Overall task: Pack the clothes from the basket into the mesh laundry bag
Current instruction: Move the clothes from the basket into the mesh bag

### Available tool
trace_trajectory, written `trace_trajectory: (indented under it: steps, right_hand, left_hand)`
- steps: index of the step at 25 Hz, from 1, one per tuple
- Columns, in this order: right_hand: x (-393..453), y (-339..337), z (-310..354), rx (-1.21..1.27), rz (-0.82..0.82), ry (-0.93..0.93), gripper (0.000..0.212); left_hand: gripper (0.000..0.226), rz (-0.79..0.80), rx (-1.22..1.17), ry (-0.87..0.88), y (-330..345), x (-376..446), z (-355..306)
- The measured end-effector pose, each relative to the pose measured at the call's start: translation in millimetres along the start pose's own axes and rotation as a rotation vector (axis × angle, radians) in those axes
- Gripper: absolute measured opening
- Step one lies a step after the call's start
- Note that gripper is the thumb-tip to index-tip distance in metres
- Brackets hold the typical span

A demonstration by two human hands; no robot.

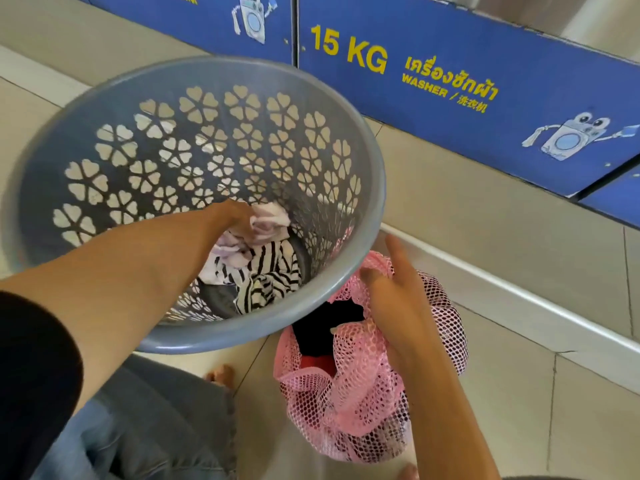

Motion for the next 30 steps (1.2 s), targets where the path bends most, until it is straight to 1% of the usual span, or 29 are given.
trace_trajectory:
  steps: [2,3,4,6,10,13,15,17,18,19,20,21,22,23,24,26,27,28,30]
  right_hand:
    - [0.2,-0.7,0.9,0.009,0.010,0.001,0.068]
    - [0.1,-1.6,1.5,0.024,0.017,0.006,0.068]
    - [-0.3,-2.5,1.2,0.038,0.021,0.011,0.067]
    - [-3.5,-4.5,2.1,0.052,0.036,0.016,0.066]
    - [-12.5,-16.9,3.5,0.134,0.023,0.054,0.067]
    - [-21.1,-45.0,4.8,0.259,-0.047,0.083,0.068]
    - [-27.2,-66.0,5.9,0.338,-0.065,0.089,0.061]
    - [-32.6,-87.7,4.8,0.423,-0.071,0.088,0.058]
    - [-35.6,-97.9,4.1,0.466,-0.066,0.076,0.058]
    - [-39.4,-105.4,3.0,0.512,-0.049,0.063,0.059]
    - [-42.7,-111.4,1.4,0.550,-0.044,0.056,0.059]
    - [-46.2,-117.5,-0.1,0.575,-0.055,0.051,0.058]
    - [-47.7,-123.8,-1.6,0.578,-0.090,0.041,0.054]
    - [-50.0,-131.1,-2.9,0.548,-0.142,0.023,0.049]
    - [-51.1,-138.1,-4.2,0.486,-0.195,-0.002,0.049]
    - [-54.5,-145.0,-5.8,0.354,-0.246,-0.029,0.058]
    - [-58.4,-143.4,-4.6,0.302,-0.225,-0.036,0.063]
    - [-62.1,-139.5,-3.4,0.254,-0.193,-0.048,0.067]
    - [-68.6,-133.3,-1.0,0.177,-0.166,-0.083,0.069]
  left_hand:
    - [0.045,-0.033,0.006,0.002,-16.2,-10.6,1.3]
    - [0.039,-0.049,-0.021,0.013,-26.7,-18.4,1.0]
    - [0.034,-0.066,-0.098,0.018,-38.1,-26.2,1.5]
    - [0.029,-0.114,-0.285,0.016,-72.4,-48.3,0.0]
    - [0.027,-0.254,-0.551,0.031,-154.3,-110.2,-9.2]
    - [0.034,-0.411,-0.882,0.041,-203.2,-174.3,-24.9]
    - [0.036,-0.481,-1.207,0.083,-223.8,-222.9,-43.3]
    - [0.034,-0.535,-1.486,0.152,-226.0,-274.2,-72.8]
    - [0.031,-0.593,-1.549,0.203,-217.8,-301.7,-92.5]
    - [0.029,-0.668,-1.546,0.251,-202.0,-324.4,-112.6]
    - [0.028,-0.745,-1.491,0.310,-180.6,-344.5,-134.8]
    - [0.025,-0.805,-1.381,0.369,-154.0,-357.7,-158.2]
    - [0.022,-0.810,-1.286,0.410,-125.4,-365.9,-182.2]
    - [0.022,-0.766,-1.223,0.411,-93.6,-364.1,-201.0]
    - [0.023,-0.676,-1.199,0.364,-61.5,-356.9,-214.6]
    - [0.020,-0.386,-1.145,0.172,-2.2,-332.1,-230.3]
    - [0.019,-0.265,-1.062,0.144,21.2,-325.0,-240.4]
    - [0.020,-0.180,-0.953,0.190,38.5,-321.8,-252.5]
    - [0.028,-0.069,-0.741,0.332,47.9,-320.9,-274.0]
Point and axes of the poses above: each hand's wrist, its own x-axis towards the middle knuckle, its own y-axis out of the palm, z = x × y, the point moved 7 cm from there along x, towards the middle knuckle, and after that the axes turned 12 degrees about -z, right-handed, at the moved point
